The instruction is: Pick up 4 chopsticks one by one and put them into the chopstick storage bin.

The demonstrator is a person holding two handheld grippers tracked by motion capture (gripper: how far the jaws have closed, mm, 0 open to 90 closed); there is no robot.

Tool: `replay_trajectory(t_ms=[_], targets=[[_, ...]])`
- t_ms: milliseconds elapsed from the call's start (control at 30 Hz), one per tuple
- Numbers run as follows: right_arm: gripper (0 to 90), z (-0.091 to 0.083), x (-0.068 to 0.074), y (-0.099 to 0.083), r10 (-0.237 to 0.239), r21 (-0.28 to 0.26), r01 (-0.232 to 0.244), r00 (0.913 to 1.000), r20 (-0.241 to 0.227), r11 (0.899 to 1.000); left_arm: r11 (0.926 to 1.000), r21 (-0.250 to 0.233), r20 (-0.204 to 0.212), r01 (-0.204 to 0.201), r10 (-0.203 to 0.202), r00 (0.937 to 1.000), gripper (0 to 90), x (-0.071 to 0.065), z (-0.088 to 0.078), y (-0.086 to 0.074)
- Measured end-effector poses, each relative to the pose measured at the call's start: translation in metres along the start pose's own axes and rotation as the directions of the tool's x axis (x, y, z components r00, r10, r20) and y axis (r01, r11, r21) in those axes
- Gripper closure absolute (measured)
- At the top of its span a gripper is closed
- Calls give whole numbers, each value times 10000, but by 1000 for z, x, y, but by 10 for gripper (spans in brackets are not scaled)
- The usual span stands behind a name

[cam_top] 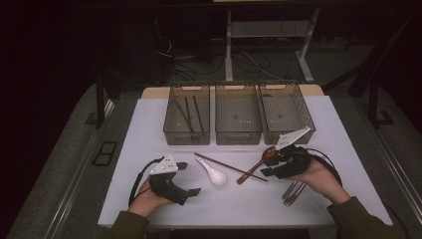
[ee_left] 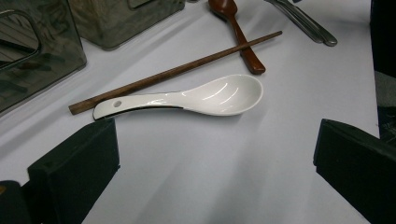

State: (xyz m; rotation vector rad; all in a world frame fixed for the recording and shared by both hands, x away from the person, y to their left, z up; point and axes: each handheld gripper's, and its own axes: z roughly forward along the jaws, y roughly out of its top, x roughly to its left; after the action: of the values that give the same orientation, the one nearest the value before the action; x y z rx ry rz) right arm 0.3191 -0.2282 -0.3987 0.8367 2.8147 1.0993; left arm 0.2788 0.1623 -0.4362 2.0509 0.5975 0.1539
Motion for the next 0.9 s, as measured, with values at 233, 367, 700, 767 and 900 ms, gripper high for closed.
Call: replay_trajectory(t_ms=[233, 367, 700, 767, 900], targets=[[603, 14, 0, -1, -152, 917, 155, 9999, -46, 9957, 10000, 10, 16, 7, -7, 10000, 0, 0, 1, 0], [614, 20, 2, -1, -397, 1322, 400, 9992, -50, 9904, 10000, -5, 20, 10, -10, 10000, 0, -1, 1, 0], [671, 29, 4, 0, -556, 1668, 549, 9985, -6, 9845, 10000, 50, 24, -26, 26, 10000, 0, -1, 1, 0], [684, 32, 4, 1, -602, 1759, 589, 9982, 21, 9826, 10000, 58, 32, -32, 32, 10000, 0, -1, 1, 0], [709, 36, 5, 2, -672, 1834, 652, 9977, 44, 9809, 10000, 68, 49, -38, 37, 10000, 0, -1, 2, 0]])
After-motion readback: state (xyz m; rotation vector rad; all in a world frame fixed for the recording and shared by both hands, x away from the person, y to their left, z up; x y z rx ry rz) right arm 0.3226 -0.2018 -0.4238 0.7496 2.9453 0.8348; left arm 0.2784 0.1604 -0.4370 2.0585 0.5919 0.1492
